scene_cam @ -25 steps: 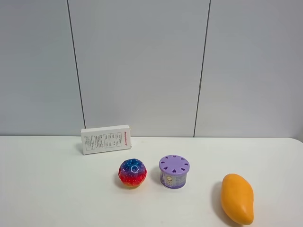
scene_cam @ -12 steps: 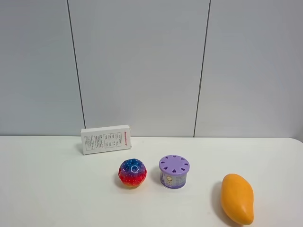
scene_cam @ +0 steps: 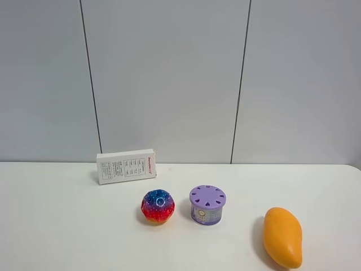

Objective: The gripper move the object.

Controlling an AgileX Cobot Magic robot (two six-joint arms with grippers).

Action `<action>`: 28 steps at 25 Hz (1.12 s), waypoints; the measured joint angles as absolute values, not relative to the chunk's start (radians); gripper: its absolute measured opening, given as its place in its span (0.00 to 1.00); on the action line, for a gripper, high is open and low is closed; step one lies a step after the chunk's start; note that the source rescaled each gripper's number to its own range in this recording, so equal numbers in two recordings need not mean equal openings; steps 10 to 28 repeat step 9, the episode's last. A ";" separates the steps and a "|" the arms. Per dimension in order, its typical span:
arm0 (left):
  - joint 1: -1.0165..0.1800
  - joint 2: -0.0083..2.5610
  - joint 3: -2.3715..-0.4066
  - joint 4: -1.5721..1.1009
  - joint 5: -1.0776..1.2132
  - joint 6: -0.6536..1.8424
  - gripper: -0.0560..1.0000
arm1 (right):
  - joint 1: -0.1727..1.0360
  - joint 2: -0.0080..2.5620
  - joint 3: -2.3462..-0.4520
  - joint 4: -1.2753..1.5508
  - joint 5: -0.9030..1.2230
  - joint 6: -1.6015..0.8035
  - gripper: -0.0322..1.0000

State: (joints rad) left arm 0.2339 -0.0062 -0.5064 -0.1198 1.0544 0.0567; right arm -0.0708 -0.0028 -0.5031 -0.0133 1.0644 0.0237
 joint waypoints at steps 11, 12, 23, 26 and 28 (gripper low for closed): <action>0.231 -0.006 -0.506 -0.120 1.054 0.057 1.00 | -0.071 -0.003 -0.503 -0.013 1.064 0.024 1.00; 0.231 -0.006 -0.506 -0.120 1.054 0.057 1.00 | -0.071 -0.003 -0.503 -0.013 1.064 0.024 1.00; 0.231 -0.006 -0.506 -0.120 1.054 0.057 1.00 | -0.071 -0.003 -0.503 -0.013 1.064 0.024 1.00; 0.231 -0.006 -0.506 -0.120 1.054 0.057 1.00 | -0.071 -0.003 -0.503 -0.013 1.064 0.024 1.00; 0.231 -0.006 -0.506 -0.120 1.054 0.057 1.00 | -0.071 -0.003 -0.503 -0.013 1.064 0.024 1.00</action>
